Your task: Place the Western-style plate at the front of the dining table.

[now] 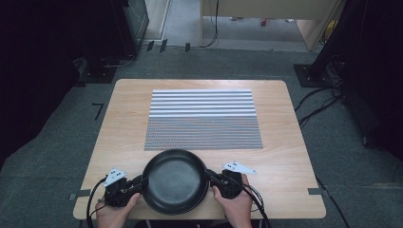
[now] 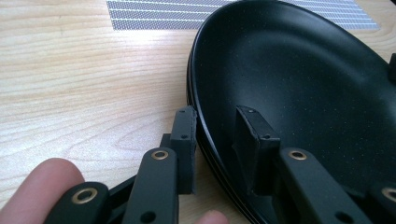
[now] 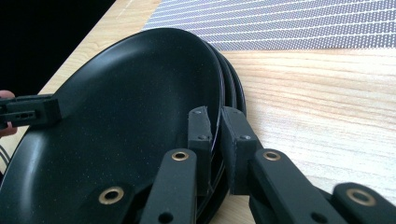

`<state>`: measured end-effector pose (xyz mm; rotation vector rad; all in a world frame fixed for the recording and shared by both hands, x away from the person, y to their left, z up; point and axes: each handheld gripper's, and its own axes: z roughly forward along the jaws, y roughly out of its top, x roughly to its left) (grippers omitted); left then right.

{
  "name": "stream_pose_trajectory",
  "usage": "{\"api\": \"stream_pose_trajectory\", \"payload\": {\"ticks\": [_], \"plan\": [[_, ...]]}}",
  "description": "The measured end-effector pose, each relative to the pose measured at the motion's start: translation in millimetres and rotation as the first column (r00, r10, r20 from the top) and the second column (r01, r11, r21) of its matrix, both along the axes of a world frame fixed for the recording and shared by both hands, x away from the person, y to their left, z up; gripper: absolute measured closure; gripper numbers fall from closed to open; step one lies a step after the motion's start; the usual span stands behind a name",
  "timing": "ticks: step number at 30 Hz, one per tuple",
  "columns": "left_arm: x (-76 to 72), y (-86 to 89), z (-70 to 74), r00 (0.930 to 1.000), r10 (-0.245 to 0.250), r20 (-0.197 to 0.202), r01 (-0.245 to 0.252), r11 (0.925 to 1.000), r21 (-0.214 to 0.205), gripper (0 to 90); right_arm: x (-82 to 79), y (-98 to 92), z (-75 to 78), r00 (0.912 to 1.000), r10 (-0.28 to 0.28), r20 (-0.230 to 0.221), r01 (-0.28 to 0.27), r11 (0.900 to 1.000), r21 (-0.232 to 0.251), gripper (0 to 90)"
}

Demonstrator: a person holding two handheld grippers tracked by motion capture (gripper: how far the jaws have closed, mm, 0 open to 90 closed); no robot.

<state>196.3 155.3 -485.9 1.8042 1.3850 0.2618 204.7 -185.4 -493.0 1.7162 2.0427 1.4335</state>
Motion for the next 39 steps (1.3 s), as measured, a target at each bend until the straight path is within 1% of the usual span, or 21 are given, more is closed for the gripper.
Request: {"api": "stream_pose_trajectory", "payload": {"ticks": [1,6,7,9,13,18,20,22,26,29,31,34,36,39], "plan": [[0.2,0.4,-0.2,1.0000,0.003,-0.007,-0.003,1.0000,-0.006,69.8,0.3,1.1,0.1,0.9999,-0.010,-0.003,0.010,1.0000,0.000,83.8],[0.8,0.9,-0.7,0.9999,0.006,-0.014,-0.006,0.9998,-0.017,69.7,1.9,2.3,0.1,0.9996,-0.024,-0.013,0.024,0.9997,0.010,84.2],[0.9,1.2,-0.8,0.9998,0.007,-0.016,-0.007,0.9998,-0.021,69.7,2.9,1.9,-0.6,0.9997,-0.023,-0.012,0.024,0.9996,0.018,84.4],[0.9,1.1,-0.9,0.9998,0.010,-0.017,-0.010,0.9997,-0.024,69.6,3.1,1.6,-0.8,0.9997,-0.022,-0.013,0.023,0.9995,0.020,84.5],[1.3,1.7,-1.1,0.9997,0.009,-0.022,-0.010,0.9995,-0.031,69.4,5.9,-0.6,-3.4,0.9999,-0.016,-0.007,0.016,0.9987,0.048,84.9],[1.5,2.1,-1.3,0.9996,0.011,-0.027,-0.012,0.9992,-0.039,68.8,7.1,1.3,-3.7,0.9998,-0.018,0.002,0.018,0.9990,0.042,84.9],[1.9,2.9,-1.5,0.9993,0.014,-0.034,-0.016,0.9985,-0.052,68.8,7.6,1.4,-3.8,0.9999,-0.016,0.003,0.016,0.9990,0.042,85.0],[2.1,3.7,-1.8,0.9991,0.015,-0.039,-0.017,0.9980,-0.061,68.8,9.3,1.6,-3.9,0.9999,-0.011,0.002,0.011,0.9990,0.043,85.0],[2.1,3.5,-2.0,0.9990,0.015,-0.042,-0.018,0.9978,-0.064,67.9,14.1,1.7,-4.1,1.0000,-0.001,0.001,0.001,0.9989,0.047,85.1],[2.5,4.2,-2.5,0.9985,0.019,-0.051,-0.024,0.9955,-0.092,65.3,17.8,1.8,-4.5,0.9999,0.010,-0.001,-0.010,0.9986,0.051,85.3],[3.3,4.9,-3.2,0.9980,0.017,-0.061,-0.024,0.9926,-0.119,61.5,20.4,2.2,-4.9,0.9997,0.020,-0.014,-0.019,0.9977,0.065,85.3],[3.4,4.6,-3.5,0.9979,0.016,-0.063,-0.023,0.9927,-0.119,60.0,21.3,3.0,-4.9,0.9996,0.023,-0.019,-0.021,0.9977,0.064,85.2],[3.3,4.0,-3.8,0.9978,0.016,-0.065,-0.024,0.9928,-0.118,59.8,20.9,5.9,-5.8,0.9998,0.019,-0.006,-0.019,0.9983,0.056,84.8],[3.5,3.7,-4.3,0.9976,0.014,-0.068,-0.022,0.9935,-0.112,59.9,21.0,8.0,-6.9,0.9999,0.016,-0.005,-0.016,0.9982,0.058,84.4]]}}
